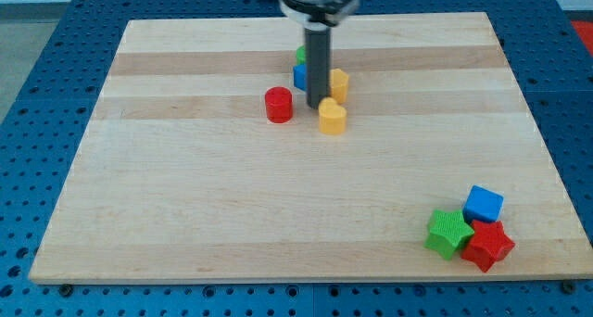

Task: Place the yellow heart above the blue cube

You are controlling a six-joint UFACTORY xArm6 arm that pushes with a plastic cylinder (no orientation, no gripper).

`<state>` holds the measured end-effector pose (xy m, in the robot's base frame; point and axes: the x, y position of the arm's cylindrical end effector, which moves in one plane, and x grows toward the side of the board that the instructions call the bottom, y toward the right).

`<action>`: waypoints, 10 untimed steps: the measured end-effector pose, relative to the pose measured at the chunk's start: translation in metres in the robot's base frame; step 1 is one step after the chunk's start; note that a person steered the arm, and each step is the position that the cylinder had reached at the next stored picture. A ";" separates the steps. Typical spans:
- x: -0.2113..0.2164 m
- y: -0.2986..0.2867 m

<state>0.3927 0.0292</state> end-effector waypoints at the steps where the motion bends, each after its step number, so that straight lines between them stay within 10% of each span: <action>1: 0.012 0.017; 3: 0.017 -0.007; 6: 0.068 0.120; 10: 0.081 0.090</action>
<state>0.4735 0.1195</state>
